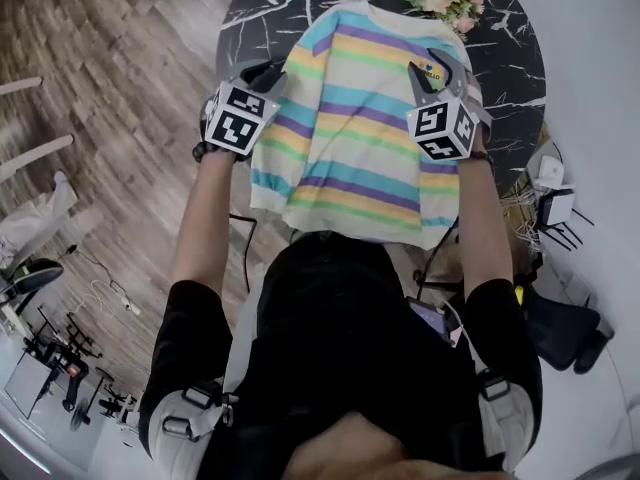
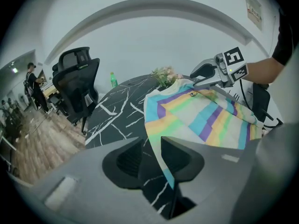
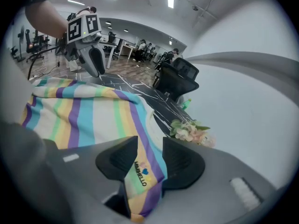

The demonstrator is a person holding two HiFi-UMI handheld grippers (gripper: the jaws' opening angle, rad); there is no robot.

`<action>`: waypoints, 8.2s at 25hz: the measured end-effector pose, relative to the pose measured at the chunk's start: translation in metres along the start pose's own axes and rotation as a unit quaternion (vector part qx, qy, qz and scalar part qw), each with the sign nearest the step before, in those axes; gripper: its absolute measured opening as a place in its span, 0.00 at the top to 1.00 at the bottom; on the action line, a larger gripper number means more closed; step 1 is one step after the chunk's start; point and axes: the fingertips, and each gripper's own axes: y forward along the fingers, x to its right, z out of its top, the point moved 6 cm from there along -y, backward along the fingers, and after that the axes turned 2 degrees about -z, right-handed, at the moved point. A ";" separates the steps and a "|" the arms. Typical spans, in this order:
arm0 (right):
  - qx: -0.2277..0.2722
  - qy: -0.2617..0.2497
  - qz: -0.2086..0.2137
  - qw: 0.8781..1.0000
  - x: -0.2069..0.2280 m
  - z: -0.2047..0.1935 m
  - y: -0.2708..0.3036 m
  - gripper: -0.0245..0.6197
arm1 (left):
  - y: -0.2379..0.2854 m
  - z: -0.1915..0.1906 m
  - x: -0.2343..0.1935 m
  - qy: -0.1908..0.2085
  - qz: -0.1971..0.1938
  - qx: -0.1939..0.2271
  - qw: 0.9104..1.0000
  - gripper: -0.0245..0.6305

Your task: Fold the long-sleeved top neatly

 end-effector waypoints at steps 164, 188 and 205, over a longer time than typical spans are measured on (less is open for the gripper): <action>-0.094 0.457 -0.029 0.884 -0.040 -0.337 -0.290 0.93 | 0.087 0.102 0.232 -0.086 -0.065 0.011 0.994 0.71; -0.108 0.356 -0.082 0.925 0.138 -0.399 -0.228 0.93 | 0.105 0.118 0.229 -0.144 0.005 0.011 0.989 0.69; -0.110 0.358 -0.065 0.925 0.130 -0.401 -0.223 0.93 | 0.132 0.130 0.250 -0.053 0.023 -0.019 0.998 0.84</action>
